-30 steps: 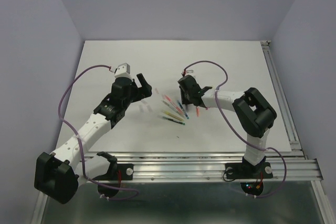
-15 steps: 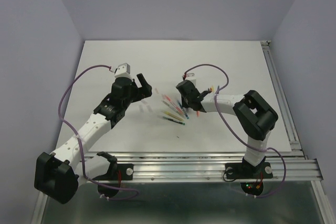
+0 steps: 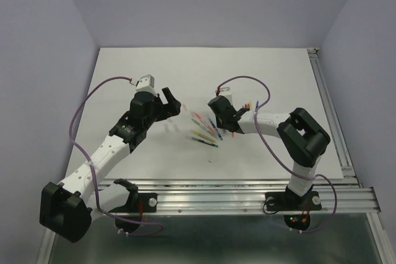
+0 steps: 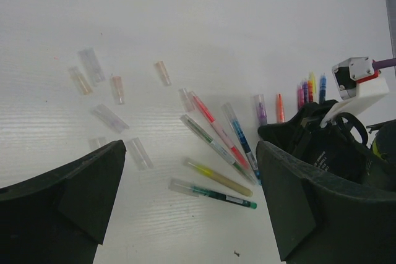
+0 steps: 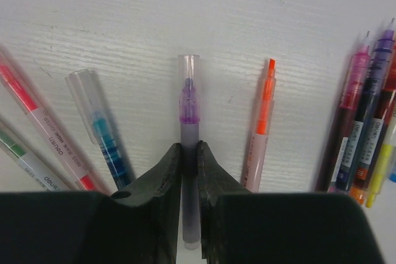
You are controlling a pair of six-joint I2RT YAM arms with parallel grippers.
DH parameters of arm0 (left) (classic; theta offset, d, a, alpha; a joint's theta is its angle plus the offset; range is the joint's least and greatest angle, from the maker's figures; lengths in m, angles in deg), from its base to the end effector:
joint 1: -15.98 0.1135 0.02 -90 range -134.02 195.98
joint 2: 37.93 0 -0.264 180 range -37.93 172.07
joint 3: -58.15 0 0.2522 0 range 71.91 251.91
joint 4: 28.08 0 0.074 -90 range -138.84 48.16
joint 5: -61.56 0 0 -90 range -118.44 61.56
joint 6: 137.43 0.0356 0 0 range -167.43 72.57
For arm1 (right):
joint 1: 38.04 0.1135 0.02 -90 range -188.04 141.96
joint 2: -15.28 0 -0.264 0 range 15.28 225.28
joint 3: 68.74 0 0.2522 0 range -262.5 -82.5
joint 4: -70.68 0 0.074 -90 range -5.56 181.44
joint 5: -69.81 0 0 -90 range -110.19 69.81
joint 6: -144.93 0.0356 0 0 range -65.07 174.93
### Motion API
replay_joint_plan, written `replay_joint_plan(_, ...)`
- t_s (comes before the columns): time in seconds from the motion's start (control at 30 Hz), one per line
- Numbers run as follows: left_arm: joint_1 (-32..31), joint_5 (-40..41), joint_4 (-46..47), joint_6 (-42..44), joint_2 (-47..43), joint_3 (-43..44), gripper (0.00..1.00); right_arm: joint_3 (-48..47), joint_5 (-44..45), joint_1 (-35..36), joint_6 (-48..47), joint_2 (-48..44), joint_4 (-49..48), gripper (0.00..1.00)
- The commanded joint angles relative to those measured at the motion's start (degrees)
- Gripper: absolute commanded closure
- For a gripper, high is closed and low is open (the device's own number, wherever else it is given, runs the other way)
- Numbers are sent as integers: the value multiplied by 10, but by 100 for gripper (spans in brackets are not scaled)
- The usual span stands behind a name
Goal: Open the pen caps
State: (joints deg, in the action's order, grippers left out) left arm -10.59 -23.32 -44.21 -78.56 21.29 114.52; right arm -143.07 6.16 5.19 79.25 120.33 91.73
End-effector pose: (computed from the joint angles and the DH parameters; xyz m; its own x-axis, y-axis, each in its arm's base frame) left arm 0.2163 -0.1046 0.2922 -0.4403 -0.3555 -0.8245 0.1664 0.8701 -0.4640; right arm 0.2811 0.2425 0.1564 -0.6919 -0.1439 -0.7075 -0.1412 0.9880 -0.0629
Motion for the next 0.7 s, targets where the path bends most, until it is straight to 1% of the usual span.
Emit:
replay_joint_plan(0.0, -2, -49, 45, 5, -36, -17, 1, -14, 53, 3, -31, -71, -13, 99)
replay_joint_plan(0.07, -2, -75, 55, 6, -47, -29, 1, 7, 26, 3, -42, -105, -44, 99)
replay_joint_plan(0.1, -2, -83, 61, 7, -59, -33, 1, 20, -21, 3, -47, -127, -84, 99)
replay_joint_plan(0.13, -2, -99, 74, 8, -74, -42, 1, 53, -50, 3, -61, -164, -101, 99)
replay_joint_plan(0.17, -2, -109, 83, 12, -80, -46, 1, 72, -119, 3, -71, -188, -119, 99)
replay_joint_plan(0.2, -2, -122, 90, 13, -86, -52, 1, 95, -152, 3, -85, -209, -160, 99)
replay_joint_plan(0.23, -2, -151, 107, 14, -91, -56, 1, 133, -193, 3, -94, -229, -181, 99)
replay_joint_plan(0.27, -2, -164, 114, 14, -103, -64, 1, 152, -238, 3, -108, -271, -198, 99)
replay_joint_plan(0.3, -2, -176, 120, 14, -108, -67, 1, 169, -322, 3, -117, -290, -226, 99)
replay_joint_plan(0.33, -2, -198, 135, 12, -114, -74, 1, 197, -359, 3, -133, -310, -237, 99)
replay_joint_plan(0.4, -2, -215, 149, 1, -129, -81, 1, 216, -443, 3, -138, -361, -259, 99)
replay_joint_plan(0.47, -2, -239, 177, -21, -139, -96, 1, 237, -491, 3, -145, -402, -273, 99)
replay_joint_plan(0.53, -2, -266, 212, -37, -140, -108, 1, 245, -503, 3, -139, -418, -280, 99)
replay_joint_plan(0.63, -3, -302, 269, -88, -126, -137, 1, 243, -516, 3, -129, -427, -279, 99)
replay_joint_plan(0.67, -3, -304, 275, -89, -126, -138, 1, 241, -520, 3, -125, -425, -280, 99)
